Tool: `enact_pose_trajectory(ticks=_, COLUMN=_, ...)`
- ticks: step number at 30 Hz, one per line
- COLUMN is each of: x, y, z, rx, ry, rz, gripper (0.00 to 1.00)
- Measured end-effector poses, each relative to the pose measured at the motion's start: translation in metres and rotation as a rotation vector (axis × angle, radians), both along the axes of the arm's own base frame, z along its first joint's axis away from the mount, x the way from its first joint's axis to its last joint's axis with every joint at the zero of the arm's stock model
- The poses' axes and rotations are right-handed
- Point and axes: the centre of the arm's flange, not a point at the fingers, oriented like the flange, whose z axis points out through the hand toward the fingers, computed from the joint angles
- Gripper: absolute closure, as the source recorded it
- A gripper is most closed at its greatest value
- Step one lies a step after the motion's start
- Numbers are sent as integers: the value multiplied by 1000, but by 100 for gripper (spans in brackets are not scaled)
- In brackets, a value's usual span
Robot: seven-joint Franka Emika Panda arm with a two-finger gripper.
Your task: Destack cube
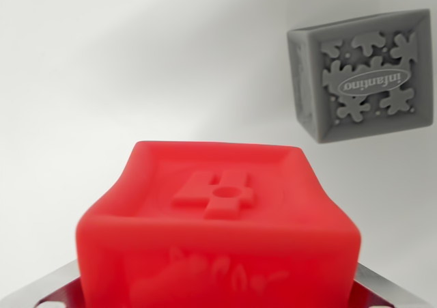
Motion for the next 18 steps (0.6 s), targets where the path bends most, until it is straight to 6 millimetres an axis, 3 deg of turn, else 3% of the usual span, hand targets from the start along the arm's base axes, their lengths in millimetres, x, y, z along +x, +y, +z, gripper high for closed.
enact_pose_trajectory(ticks=18, x=1, y=33, z=-8, rx=-2, ry=0, rz=-89, gripper=100)
